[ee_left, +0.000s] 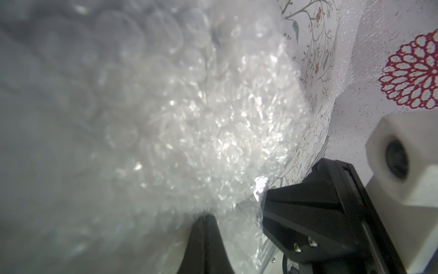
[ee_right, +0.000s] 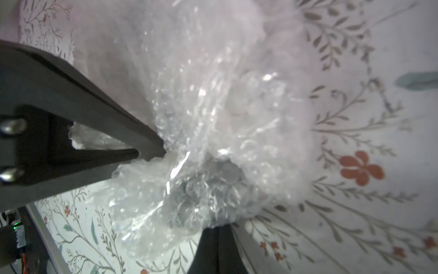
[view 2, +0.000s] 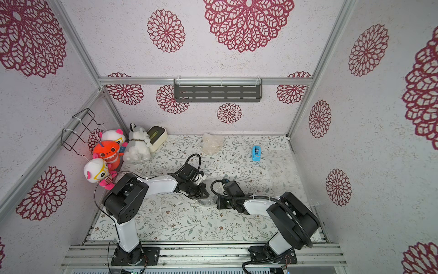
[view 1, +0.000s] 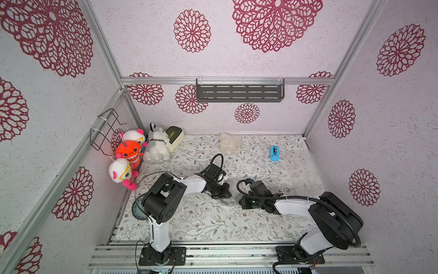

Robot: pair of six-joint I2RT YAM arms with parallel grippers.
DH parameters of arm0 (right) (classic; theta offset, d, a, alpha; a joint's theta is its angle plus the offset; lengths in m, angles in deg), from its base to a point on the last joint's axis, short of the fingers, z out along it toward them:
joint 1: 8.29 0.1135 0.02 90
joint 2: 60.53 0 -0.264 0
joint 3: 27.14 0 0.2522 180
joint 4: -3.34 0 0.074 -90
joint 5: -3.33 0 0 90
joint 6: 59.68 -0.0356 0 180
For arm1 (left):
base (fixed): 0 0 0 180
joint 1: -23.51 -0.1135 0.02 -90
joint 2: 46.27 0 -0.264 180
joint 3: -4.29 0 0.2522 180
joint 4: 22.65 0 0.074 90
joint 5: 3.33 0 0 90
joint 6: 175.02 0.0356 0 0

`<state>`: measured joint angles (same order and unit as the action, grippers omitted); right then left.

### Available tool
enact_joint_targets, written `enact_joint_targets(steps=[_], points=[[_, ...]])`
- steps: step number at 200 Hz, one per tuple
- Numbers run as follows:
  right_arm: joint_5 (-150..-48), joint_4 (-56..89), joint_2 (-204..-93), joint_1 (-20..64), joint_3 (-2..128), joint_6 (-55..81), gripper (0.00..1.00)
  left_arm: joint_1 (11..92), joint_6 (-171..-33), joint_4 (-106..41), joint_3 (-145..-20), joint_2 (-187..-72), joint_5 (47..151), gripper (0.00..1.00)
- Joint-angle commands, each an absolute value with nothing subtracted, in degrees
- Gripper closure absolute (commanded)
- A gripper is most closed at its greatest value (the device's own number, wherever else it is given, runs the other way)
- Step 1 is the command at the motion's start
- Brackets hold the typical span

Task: Wrap dinner plates in bubble wrap
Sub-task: Stick the tape on the bubble wrap.

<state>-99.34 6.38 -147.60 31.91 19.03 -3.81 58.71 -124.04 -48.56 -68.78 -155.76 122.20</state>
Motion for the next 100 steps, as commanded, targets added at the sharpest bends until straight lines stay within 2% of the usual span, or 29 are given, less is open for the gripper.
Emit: enact_joint_targets(steps=[1, 32, 46, 66, 100], points=[[-100.89, 0.57, -141.74, 27.94, 18.94, -5.6, 0.81, 59.41, -123.16, -50.89, -69.09, -158.23, 123.91, 1.0], [-112.75, 6.46, -136.84, 25.78, 17.12, -17.08, 0.65, 59.45, -123.25, -50.98, -69.42, -158.24, 124.06, 1.0], [-112.38, 11.2, -135.63, 25.92, 17.83, -24.4, 0.61, 59.46, -123.51, -50.89, -69.09, -158.24, 123.78, 1.0], [-114.11, 13.96, -136.3, 25.99, 19.14, -31.06, 0.51, 59.45, -123.87, -50.22, -68.75, -158.2, 123.92, 1.0], [-112.11, 13.72, -140.55, 27.52, 19.94, -34.58, 0.47, 59.46, -124.04, -49.75, -68.63, -158.22, 124.5, 1.0]])
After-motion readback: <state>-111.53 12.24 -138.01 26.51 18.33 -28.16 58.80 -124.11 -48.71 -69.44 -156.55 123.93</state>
